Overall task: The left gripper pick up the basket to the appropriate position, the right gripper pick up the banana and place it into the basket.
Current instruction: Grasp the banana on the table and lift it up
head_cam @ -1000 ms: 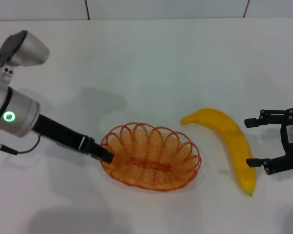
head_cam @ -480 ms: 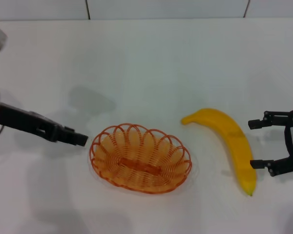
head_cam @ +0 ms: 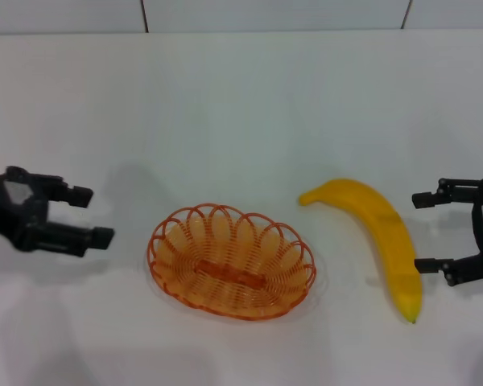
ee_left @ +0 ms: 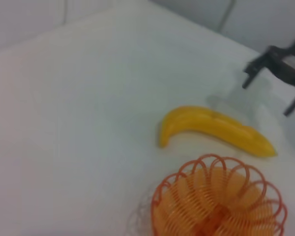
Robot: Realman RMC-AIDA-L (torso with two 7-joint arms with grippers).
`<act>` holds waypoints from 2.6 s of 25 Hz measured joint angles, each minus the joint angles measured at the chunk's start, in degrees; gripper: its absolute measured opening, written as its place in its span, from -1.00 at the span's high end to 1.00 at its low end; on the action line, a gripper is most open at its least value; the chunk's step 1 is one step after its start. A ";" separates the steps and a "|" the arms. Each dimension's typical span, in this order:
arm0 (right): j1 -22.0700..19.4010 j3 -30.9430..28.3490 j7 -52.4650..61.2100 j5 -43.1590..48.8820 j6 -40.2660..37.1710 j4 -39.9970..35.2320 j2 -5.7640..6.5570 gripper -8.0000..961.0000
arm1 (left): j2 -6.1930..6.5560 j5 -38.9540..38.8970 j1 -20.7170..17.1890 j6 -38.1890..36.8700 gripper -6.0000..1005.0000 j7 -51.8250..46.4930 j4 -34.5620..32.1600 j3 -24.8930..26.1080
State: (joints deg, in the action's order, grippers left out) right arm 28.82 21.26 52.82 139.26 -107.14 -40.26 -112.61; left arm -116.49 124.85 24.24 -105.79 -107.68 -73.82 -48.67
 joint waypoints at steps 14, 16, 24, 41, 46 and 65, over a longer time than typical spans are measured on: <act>-0.45 0.01 -0.03 -1.88 -0.07 0.00 -0.30 -0.86 | -0.04 -0.03 -3.15 0.24 -0.66 45.99 26.01 15.54; -0.54 0.01 -0.03 -1.88 -0.08 0.00 -0.33 -0.86 | -0.02 1.99 -3.38 0.73 -0.66 48.71 28.63 16.09; -0.62 -4.14 -0.28 -3.53 -2.45 -0.24 -0.41 -0.86 | -0.21 3.61 -3.85 4.64 -0.66 50.22 32.09 17.34; 1.53 1.51 39.19 -3.57 -1.65 -30.26 -3.08 -0.86 | -0.27 3.08 -0.26 6.74 -0.65 50.42 34.77 19.77; 1.63 10.44 43.89 -0.11 -1.61 -31.16 -3.19 -0.86 | -0.11 3.08 0.05 7.27 -0.65 50.47 34.83 20.19; 2.29 20.08 43.84 0.44 12.15 -14.14 -3.32 -0.85 | -0.18 3.12 1.27 8.33 -0.65 50.73 36.56 20.37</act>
State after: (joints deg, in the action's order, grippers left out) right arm 31.11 41.34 96.66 139.71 -94.99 -54.40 -115.93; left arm -116.67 127.97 25.51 -97.46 -56.95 -37.26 -28.30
